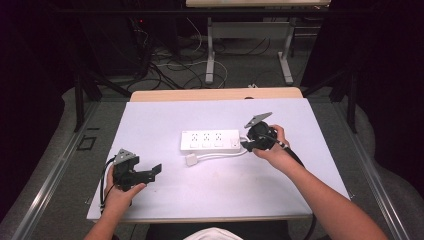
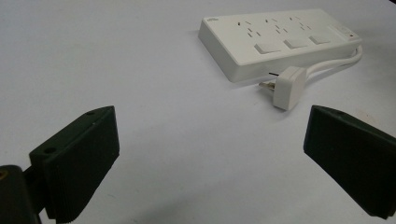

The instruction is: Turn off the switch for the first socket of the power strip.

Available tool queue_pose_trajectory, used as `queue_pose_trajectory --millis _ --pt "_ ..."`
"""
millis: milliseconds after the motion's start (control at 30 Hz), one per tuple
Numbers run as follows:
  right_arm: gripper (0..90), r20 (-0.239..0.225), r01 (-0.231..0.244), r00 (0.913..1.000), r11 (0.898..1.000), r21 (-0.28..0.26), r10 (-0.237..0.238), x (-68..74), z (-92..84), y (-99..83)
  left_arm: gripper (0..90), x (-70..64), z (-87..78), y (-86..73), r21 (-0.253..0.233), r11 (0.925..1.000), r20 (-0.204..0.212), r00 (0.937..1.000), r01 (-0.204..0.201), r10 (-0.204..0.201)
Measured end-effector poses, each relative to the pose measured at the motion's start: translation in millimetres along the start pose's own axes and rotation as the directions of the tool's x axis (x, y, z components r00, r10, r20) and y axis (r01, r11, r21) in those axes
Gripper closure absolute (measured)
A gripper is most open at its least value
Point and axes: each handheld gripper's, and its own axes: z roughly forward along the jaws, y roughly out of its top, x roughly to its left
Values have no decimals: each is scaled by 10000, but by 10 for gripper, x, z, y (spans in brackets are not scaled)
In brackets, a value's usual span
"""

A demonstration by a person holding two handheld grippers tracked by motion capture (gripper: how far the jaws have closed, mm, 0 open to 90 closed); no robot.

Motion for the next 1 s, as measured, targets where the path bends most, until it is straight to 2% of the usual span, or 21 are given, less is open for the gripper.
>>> queue_pose_trajectory --millis 67,133,300,367,400,433,533,567,600,700,833,900,1000 --pt "602 -115 -103 9999 9999 102 104 5 7 8 31 1 1 0 5 10000 0 10000 -2 2" --pt "607 22 -32 10000 10000 -51 32 2 32 11 31 2 2 0 12 10000 5 10000 2 -2" --pt "623 -121 3 9999 10000 -44 -4 3 94 28 32 3 3 0 2 10000 -6 10000 16 -16" --pt "627 17 -113 9999 9999 36 113 14 115 37 33 3 3 0 10 10000 5 10000 21 -21" --pt "627 -96 61 9999 10000 -68 -62 3 135 42 33 3 3 0 3 10000 -2 10000 22 -22" --pt "627 -81 -161 9998 9999 18 161 20 140 47 33 4 3 0 11 10000 4 10000 17 -17" --pt "629 -142 -1 9999 10000 -91 0 18 183 71 35 4 3 0 7 10000 -4 10000 12 -12" --pt "632 -50 -231 9997 9997 43 231 38 188 82 35 3 3 -1 3 10000 -11 10000 13 -13" --pt "640 -141 59 9999 9999 -137 -61 38 216 106 35 3 3 -1 6 10000 -12 10000 10 -10" --pt "647 -144 -4 9999 10000 27 4 66 225 134 35 4 4 -1 12 10000 -8 10000 5 -5" --pt "666 -244 34 9997 9999 -151 -38 120 291 176 35 4 5 -1 13 10000 -6 10000 8 -8" --pt "672 -334 138 9993 9999 -98 -142 143 327 199 36 5 4 -1 11 10000 -10 10000 6 -6" --pt "674 -532 48 9986 10000 31 -46 191 380 234 36 7 2 -1 15 10000 -8 10000 9 -9"
